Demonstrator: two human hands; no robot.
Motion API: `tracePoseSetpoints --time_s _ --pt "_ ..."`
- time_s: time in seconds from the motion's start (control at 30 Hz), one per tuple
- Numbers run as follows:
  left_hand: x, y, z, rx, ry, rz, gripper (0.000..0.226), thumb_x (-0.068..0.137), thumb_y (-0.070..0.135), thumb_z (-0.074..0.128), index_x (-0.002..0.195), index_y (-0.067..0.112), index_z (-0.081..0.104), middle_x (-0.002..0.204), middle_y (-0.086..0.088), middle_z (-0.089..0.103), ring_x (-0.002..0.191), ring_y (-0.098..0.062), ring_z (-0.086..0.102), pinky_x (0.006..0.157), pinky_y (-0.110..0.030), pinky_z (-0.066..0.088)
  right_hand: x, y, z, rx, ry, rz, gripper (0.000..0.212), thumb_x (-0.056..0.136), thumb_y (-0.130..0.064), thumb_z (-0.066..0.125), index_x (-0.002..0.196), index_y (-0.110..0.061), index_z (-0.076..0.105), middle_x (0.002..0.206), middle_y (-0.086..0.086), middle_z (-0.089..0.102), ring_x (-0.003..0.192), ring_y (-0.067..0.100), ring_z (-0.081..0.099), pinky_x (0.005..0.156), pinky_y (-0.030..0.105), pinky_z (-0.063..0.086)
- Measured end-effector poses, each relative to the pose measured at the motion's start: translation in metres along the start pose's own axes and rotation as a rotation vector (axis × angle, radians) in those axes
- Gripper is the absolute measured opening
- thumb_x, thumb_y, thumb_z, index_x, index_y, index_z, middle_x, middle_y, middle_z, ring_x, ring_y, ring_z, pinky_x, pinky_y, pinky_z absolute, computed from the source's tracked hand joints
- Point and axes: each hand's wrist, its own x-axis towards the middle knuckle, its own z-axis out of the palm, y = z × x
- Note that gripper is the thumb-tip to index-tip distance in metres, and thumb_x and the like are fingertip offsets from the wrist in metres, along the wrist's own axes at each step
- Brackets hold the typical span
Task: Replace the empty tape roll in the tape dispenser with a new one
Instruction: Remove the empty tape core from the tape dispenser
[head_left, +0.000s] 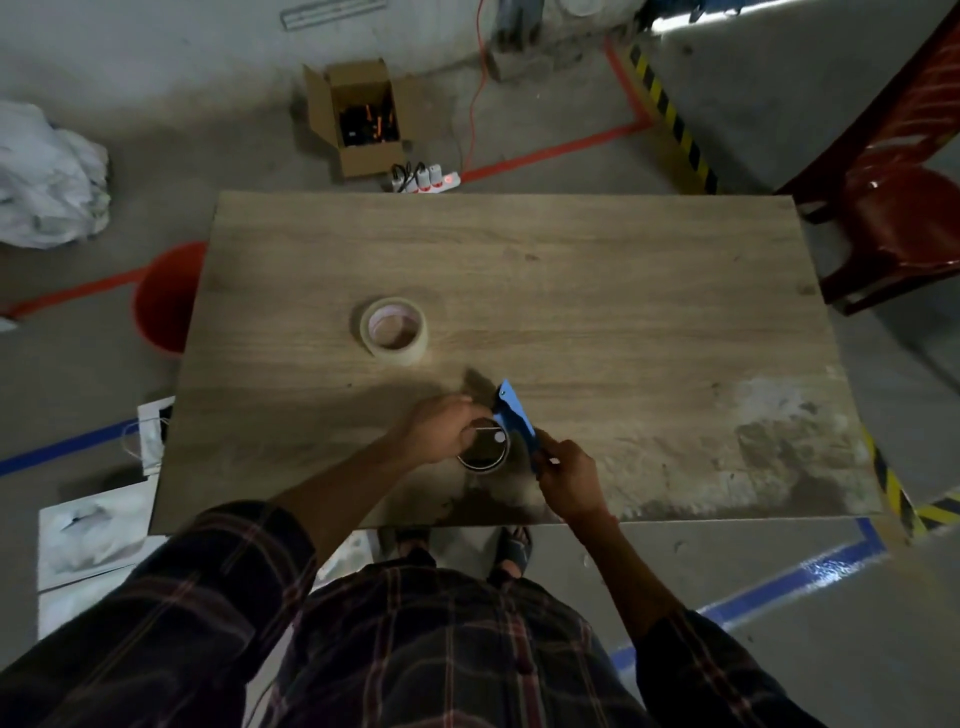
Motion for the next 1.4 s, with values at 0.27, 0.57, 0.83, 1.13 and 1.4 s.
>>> tracePoseSetpoints --time_s 0.27,0.57,0.83,1.13,1.4 --pt "-0.012 0.035 0.026 -0.042 0.091 -0.255 0.109 0.07 0.043 0.081 0.152 0.02 0.013 0.148 -0.009 0.031 0.131 -0.032 0.041 0.097 -0.047 0.048 -0.015 -0.023 0.009 0.222 0.111 0.19 0.032 0.096 -0.011 0.056 0.127 -0.007 0.063 0.087 0.017 0.075 0.068 0.026 0.071 0.072 0.04 0.061" --pt "-0.02 0.054 0.033 -0.231 0.39 -0.255 0.091 0.068 0.05 0.082 0.14 0.02 0.035 0.136 -0.004 0.045 0.118 -0.022 0.052 0.088 -0.034 0.052 -0.018 -0.028 0.011 0.071 0.255 0.345 0.005 0.084 -0.01 0.065 0.085 -0.006 0.063 0.082 0.01 0.067 0.07 0.025 0.06 0.059 0.029 0.04" --pt "-0.022 0.045 0.015 -0.619 0.668 -0.473 0.08 0.063 0.057 0.08 0.131 0.034 0.046 0.129 0.007 0.047 0.118 -0.011 0.051 0.094 -0.032 0.05 -0.017 -0.027 0.007 0.187 0.237 0.425 0.004 0.088 -0.01 0.062 0.085 -0.008 0.059 0.068 0.003 0.066 0.061 0.017 0.064 0.047 0.022 0.036" --pt "-0.027 -0.034 0.037 -0.325 0.399 -0.633 0.099 0.063 0.046 0.087 0.14 0.01 0.036 0.136 -0.016 0.049 0.124 -0.036 0.048 0.1 -0.045 0.043 -0.019 -0.02 -0.002 0.2 0.285 0.398 0.016 0.085 -0.008 0.06 0.074 -0.016 0.054 0.06 -0.006 0.06 0.062 0.025 0.063 0.058 0.036 0.051" --pt "-0.028 0.013 0.012 -0.161 0.468 -0.191 0.077 0.09 0.059 0.055 0.15 0.018 0.029 0.157 -0.008 0.031 0.142 -0.027 0.032 0.113 -0.05 0.032 -0.021 -0.009 -0.004 0.042 0.316 0.265 0.007 0.086 -0.012 0.062 0.083 -0.008 0.057 0.081 0.011 0.066 0.067 0.027 0.059 0.051 0.03 0.038"
